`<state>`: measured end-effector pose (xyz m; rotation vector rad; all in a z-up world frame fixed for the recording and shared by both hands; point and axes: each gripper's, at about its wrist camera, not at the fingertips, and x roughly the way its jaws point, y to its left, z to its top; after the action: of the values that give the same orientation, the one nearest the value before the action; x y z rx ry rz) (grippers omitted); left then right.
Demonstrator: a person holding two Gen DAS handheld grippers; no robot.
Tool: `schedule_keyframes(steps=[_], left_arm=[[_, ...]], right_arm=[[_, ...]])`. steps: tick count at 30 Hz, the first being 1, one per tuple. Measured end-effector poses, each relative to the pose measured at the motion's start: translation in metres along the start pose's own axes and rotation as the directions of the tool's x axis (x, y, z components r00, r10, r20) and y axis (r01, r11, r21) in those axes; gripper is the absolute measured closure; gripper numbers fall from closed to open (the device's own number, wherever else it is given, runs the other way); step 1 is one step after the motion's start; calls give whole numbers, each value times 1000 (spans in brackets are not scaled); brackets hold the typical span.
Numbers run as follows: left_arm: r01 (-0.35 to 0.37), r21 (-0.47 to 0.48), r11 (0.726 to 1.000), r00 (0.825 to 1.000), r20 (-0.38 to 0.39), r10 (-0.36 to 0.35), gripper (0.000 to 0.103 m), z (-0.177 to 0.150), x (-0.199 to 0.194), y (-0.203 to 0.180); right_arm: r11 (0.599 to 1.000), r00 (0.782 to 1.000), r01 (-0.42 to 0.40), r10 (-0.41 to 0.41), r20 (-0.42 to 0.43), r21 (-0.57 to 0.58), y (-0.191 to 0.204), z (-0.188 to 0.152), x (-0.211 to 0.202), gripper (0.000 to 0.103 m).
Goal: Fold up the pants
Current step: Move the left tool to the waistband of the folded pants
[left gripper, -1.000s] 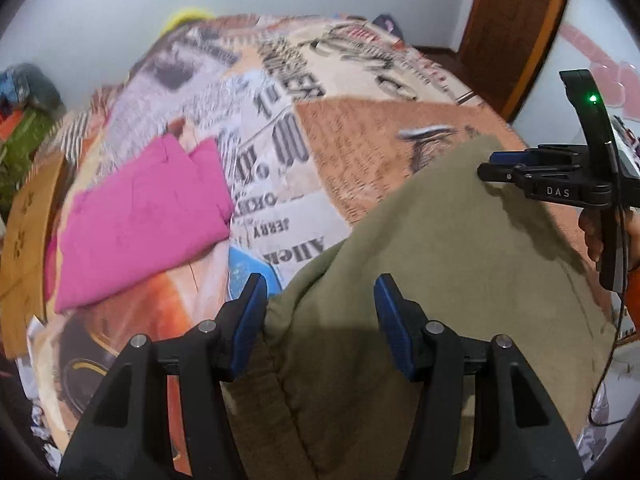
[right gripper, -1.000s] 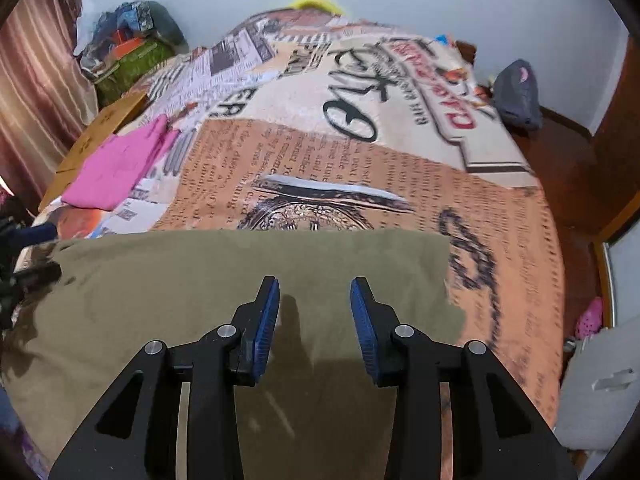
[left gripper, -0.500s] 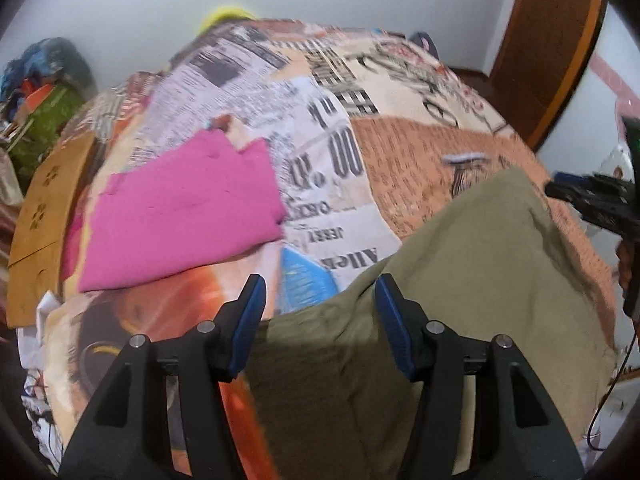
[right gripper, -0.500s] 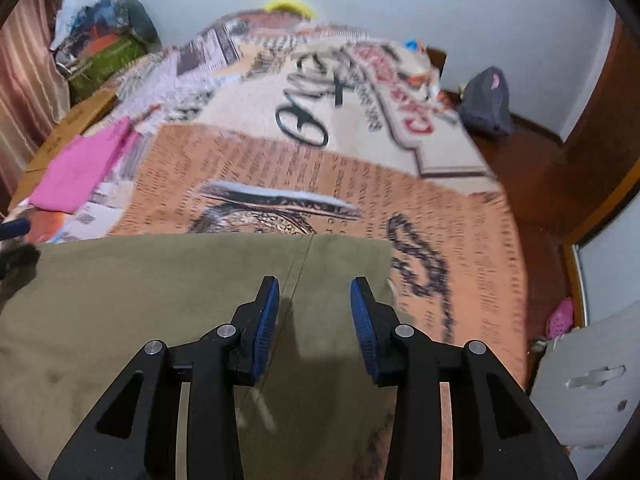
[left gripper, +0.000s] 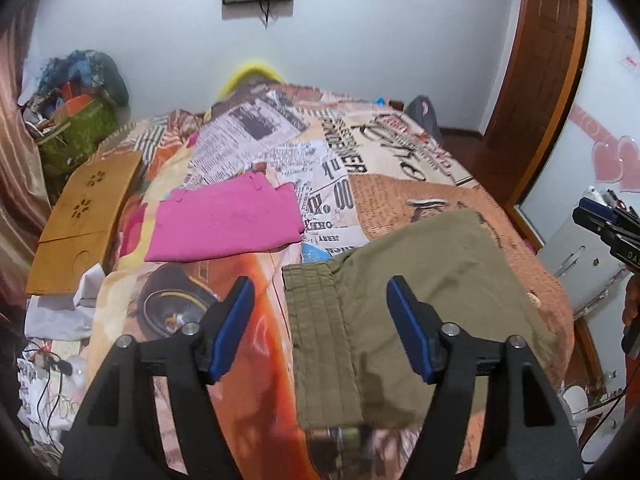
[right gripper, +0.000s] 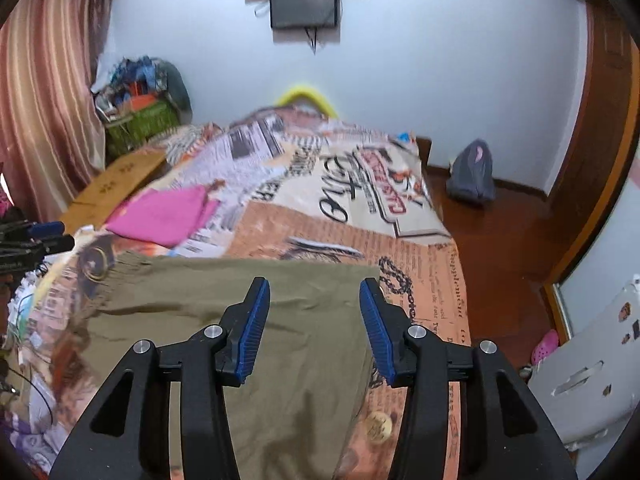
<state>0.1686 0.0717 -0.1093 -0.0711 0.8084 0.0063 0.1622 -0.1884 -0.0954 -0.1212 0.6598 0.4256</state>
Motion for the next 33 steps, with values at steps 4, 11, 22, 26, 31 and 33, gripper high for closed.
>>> schedule_keyframes(steps=[4,11,22,26,31,33], left_arm=[[8,0,1000,1000,28,-8,23,-19,-22,-7],[55,-17,998,998,13,-55,11,-54,-32,-16],[138,-90,986,981,-125,-149,11,-92,0,-25],[163,-125,979,970,-163,-182,11,-99,14,-28],[180,-192,965,956,-199,-217,11,-108,34,-25],[196,-228,954,946,-214,-245,11,-112,41,-21]], right_arm=[[1000,999,0,0,41,-3,21,-14,-22,54],[998,998,-60,59,31,37,46,-43,-25,51],[990,994,-89,95,-49,109,63,-85,2,51],[989,989,-88,101,-106,120,63,-99,22,51],[991,982,-75,92,-165,107,67,-116,41,51],[991,978,-75,95,-184,110,67,-122,47,51]])
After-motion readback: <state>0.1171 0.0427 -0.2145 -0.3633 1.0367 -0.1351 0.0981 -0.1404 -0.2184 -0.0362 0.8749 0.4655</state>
